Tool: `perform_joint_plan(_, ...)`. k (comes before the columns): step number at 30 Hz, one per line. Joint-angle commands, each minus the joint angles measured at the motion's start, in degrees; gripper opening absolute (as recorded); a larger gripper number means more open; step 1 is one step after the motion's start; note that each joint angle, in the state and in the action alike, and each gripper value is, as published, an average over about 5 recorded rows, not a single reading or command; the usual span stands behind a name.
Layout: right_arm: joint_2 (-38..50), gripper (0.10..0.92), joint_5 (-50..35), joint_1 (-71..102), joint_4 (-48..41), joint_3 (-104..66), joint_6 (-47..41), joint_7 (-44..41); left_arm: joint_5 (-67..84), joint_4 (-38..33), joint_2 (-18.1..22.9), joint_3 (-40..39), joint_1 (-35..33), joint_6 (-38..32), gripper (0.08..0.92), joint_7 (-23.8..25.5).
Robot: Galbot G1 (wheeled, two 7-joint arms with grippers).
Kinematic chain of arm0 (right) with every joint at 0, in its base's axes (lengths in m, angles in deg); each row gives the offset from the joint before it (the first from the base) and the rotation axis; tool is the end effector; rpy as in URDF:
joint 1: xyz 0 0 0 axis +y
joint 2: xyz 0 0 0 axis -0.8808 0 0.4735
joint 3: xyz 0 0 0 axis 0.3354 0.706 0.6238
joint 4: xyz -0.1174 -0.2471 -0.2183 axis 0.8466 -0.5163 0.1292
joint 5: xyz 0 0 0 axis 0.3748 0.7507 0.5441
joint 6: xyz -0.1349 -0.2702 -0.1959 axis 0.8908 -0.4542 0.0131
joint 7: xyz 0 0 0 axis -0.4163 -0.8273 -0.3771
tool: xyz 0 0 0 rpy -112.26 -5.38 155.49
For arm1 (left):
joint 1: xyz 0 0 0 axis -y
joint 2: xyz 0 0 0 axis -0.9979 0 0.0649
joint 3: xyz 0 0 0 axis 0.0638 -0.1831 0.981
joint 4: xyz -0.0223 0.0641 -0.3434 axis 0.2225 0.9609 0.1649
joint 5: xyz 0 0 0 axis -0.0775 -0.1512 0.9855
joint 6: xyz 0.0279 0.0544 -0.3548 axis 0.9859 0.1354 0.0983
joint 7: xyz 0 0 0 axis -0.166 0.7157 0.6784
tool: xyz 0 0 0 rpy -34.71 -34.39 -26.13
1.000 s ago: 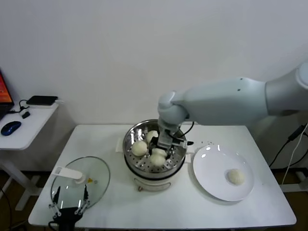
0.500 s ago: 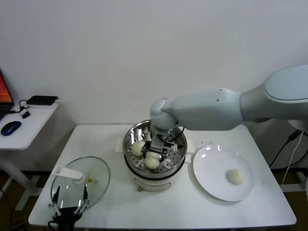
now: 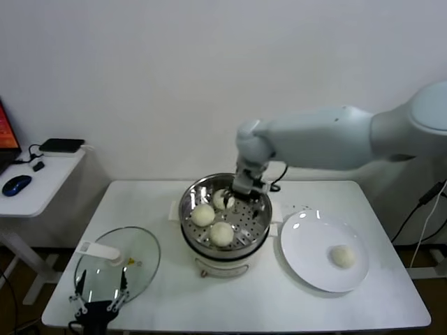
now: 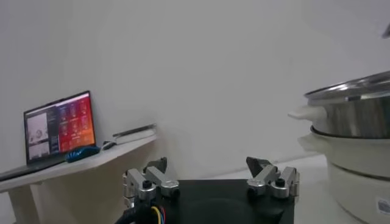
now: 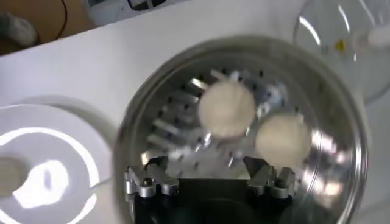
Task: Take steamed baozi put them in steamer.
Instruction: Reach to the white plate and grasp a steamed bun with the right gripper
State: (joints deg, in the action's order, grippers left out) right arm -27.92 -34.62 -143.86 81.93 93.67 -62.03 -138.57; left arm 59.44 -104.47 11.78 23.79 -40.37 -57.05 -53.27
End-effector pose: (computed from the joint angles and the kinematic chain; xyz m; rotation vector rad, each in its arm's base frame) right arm 0.5490 0.1013 -0.0199 1.9078 -0.6259 2.0014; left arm 0.0861 0.0622 -0.3785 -0.3135 3.0870 0.4266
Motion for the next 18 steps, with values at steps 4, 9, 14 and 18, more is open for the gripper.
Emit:
perform_joint_plan(4,17.15,0.823,-18.66,-15.59,1.32,21.05,-10.47,-7.62,0.01,0.61,-0.12,-0.33,0.61,0.0,0.823,0.06)
perform_joint_plan(9,23.39,0.823,-11.38,-12.8,5.43,22.47,-13.85,-4.59,-0.12,1.01,-0.1,-0.43,0.84,0.09,0.823,0.18)
perform_joint_plan(14,29.3,0.823,-6.67,-5.19,5.66,19.66,-19.81,0.62,-0.3,1.47,0.04,-0.44,1.19,0.16,0.823,0.2)
perform_joint_plan(18,33.72,0.823,-2.84,2.53,4.7,14.64,-22.59,4.19,-0.76,1.84,0.19,-0.43,1.1,0.31,0.823,0.14)
